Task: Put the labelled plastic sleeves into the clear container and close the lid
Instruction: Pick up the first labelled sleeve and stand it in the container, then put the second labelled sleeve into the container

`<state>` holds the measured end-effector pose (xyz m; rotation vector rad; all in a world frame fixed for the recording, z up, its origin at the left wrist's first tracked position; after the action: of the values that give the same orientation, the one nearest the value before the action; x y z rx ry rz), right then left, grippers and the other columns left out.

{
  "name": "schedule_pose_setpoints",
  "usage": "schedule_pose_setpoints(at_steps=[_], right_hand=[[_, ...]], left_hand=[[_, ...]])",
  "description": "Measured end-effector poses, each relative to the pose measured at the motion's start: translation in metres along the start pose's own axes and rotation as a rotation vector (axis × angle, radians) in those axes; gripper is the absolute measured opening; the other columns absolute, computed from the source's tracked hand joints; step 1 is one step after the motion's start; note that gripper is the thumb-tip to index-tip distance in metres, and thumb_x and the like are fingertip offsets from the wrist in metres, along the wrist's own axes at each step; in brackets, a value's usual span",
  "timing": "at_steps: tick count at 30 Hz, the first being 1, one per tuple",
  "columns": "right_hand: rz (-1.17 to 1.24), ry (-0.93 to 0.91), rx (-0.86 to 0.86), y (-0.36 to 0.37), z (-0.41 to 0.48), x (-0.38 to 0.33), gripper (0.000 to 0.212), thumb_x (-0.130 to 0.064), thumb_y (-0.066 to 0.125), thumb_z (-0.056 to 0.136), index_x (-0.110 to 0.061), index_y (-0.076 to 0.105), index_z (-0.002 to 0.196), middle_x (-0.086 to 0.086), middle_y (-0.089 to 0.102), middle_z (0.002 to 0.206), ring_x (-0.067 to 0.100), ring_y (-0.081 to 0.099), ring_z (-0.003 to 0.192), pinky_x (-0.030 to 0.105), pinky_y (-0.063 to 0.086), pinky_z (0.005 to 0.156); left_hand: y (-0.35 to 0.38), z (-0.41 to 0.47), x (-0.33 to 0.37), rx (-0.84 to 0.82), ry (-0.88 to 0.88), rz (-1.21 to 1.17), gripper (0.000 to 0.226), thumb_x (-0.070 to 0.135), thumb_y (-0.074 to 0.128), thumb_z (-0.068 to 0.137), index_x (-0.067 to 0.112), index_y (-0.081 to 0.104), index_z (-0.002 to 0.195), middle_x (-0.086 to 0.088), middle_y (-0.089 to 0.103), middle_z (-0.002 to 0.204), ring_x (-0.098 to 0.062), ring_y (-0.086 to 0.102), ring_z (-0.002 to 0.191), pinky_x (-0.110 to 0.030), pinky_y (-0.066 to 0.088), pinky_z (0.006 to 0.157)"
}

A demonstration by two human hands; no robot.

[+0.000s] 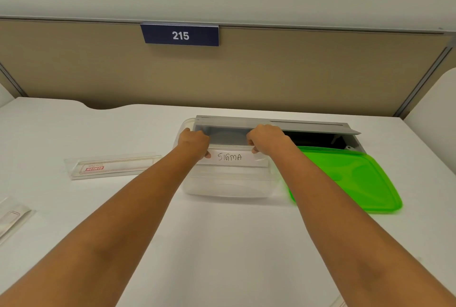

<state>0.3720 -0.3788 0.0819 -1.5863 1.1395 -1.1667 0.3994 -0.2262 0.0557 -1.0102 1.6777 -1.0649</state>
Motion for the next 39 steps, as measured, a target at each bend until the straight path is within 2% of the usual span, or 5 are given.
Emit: schedule_pose_setpoints(at_steps=[10, 25, 30, 35, 39], right_hand=[[0.018, 0.016, 0.074, 0.000, -0.015, 0.002, 0.033, -0.012, 0.047, 0.096, -0.008, 0.053, 0.128, 0.013, 0.057, 0.129, 0.032, 0.056, 0.118, 0.035, 0.045, 0.093], [0.311, 0.109, 0.183, -0.002, -0.114, 0.007, 0.040, -0.029, 0.033, 0.102, -0.005, 0.051, 0.128, 0.014, 0.053, 0.134, 0.034, 0.051, 0.121, 0.041, 0.043, 0.096], [0.385, 0.144, 0.212, 0.003, -0.157, 0.000, 0.044, -0.029, 0.034, 0.102, -0.006, 0.044, 0.138, 0.012, 0.047, 0.143, 0.031, 0.045, 0.130, 0.041, 0.041, 0.104], [0.473, 0.196, 0.317, 0.014, -0.204, 0.000, 0.045, -0.027, 0.038, 0.101, -0.009, 0.040, 0.143, 0.011, 0.045, 0.146, 0.028, 0.039, 0.135, 0.039, 0.036, 0.109], [0.581, 0.273, 0.415, 0.036, -0.247, 0.020, 0.044, -0.024, 0.042, 0.100, -0.010, 0.043, 0.141, 0.012, 0.049, 0.141, 0.029, 0.041, 0.132, 0.039, 0.037, 0.107]], left_hand=[[-0.005, -0.010, 0.004, 0.081, 0.040, -0.039, 0.048, 0.035, 0.048, 0.096, 0.011, 0.040, 0.136, -0.012, 0.055, 0.129, -0.030, 0.055, 0.116, -0.034, 0.043, 0.093], [-0.016, -0.101, -0.001, 0.263, -0.002, -0.310, 0.043, 0.033, 0.020, 0.103, 0.018, 0.053, 0.127, -0.012, 0.063, 0.117, -0.032, 0.059, 0.106, -0.037, 0.044, 0.085], [-0.014, -0.138, 0.005, 0.375, 0.022, -0.355, 0.050, 0.039, 0.020, 0.102, 0.014, 0.058, 0.122, -0.011, 0.065, 0.119, -0.031, 0.059, 0.108, -0.037, 0.040, 0.090], [-0.010, -0.182, 0.017, 0.461, 0.058, -0.469, 0.045, 0.036, 0.030, 0.101, 0.014, 0.044, 0.138, -0.009, 0.047, 0.144, -0.028, 0.045, 0.130, -0.038, 0.032, 0.108], [-0.005, -0.218, 0.044, 0.510, 0.100, -0.645, 0.041, 0.030, 0.036, 0.101, 0.015, 0.045, 0.137, -0.006, 0.045, 0.146, -0.024, 0.040, 0.136, -0.036, 0.030, 0.112]])
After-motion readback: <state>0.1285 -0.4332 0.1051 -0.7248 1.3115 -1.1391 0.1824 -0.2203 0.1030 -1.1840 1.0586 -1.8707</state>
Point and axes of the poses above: each hand's wrist, its own z-axis towards the middle knuckle, its own y-axis out of the palm, x = y × z, the point moved 6 cm from there along z, towards the middle knuckle
